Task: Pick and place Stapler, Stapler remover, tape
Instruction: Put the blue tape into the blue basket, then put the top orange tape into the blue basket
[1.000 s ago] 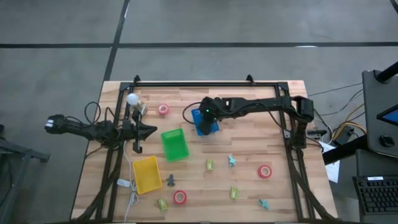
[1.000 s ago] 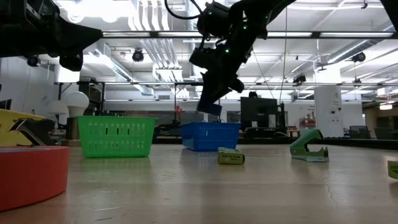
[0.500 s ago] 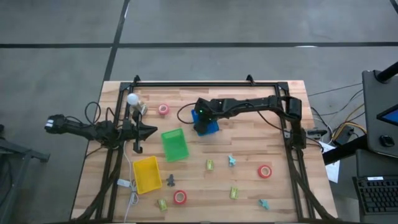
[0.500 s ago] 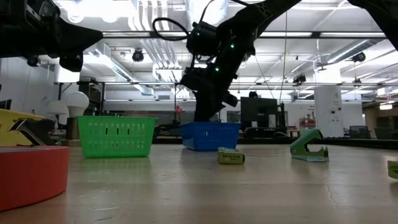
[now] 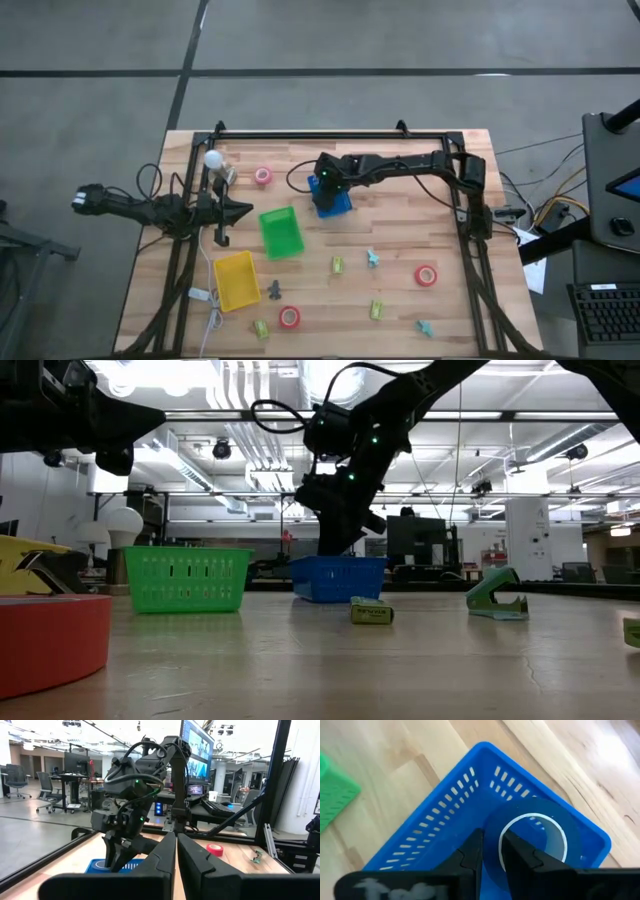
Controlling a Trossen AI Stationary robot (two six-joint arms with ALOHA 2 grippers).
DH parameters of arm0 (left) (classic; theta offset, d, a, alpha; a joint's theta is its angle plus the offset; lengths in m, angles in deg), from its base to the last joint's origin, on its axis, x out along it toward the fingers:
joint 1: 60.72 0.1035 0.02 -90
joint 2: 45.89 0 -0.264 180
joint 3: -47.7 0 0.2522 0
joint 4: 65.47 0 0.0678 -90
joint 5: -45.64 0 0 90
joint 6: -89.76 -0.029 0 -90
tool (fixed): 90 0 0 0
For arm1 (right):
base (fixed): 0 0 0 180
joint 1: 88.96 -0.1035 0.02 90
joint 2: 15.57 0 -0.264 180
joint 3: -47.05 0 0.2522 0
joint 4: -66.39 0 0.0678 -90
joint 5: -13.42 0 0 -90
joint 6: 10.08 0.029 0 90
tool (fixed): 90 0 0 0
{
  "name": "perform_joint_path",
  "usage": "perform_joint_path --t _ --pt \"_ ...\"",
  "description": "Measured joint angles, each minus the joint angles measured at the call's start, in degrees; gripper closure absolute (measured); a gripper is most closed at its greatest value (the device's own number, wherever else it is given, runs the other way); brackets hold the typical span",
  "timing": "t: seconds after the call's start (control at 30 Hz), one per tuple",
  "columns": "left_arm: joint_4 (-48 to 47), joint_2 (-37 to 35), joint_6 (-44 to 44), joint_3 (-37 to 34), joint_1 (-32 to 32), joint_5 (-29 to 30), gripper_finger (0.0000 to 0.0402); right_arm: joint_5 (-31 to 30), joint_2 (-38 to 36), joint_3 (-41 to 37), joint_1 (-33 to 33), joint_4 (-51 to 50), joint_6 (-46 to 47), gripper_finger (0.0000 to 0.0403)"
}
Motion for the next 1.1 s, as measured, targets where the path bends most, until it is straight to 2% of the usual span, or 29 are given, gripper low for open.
perform_joint_path --t 0.17,0.27,0.7,0.9,1.1 --pt "0.0 0.0 0.0 0.0 0.0 0.0 0.0378 2.9 0.0 -0.1 0.1 -0.3 0.0 0.0344" --pt "0.0 0.0 0.0 0.0 0.0 0.0 0.0378 2.7 0.0 -0.1 0.1 -0.2 0.0 0.0331" --pt "0.0 0.0 0.0 0.0 0.0 0.0 0.0378 1.6 -1.4 0.0 0.0 -0.6 -0.8 0.0229" --pt "0.0 0.0 0.0 0.0 0.0 0.0 0.0378 1.5 -6.1 0.0 -1.2 -7.6 -2.1 0.0212" --pt "0.0 0.0 0.0 0.0 0.0 0.0 0.0378 1.1 -11.6 -2.0 -5.8 -15.8 -1.7 0.0211"
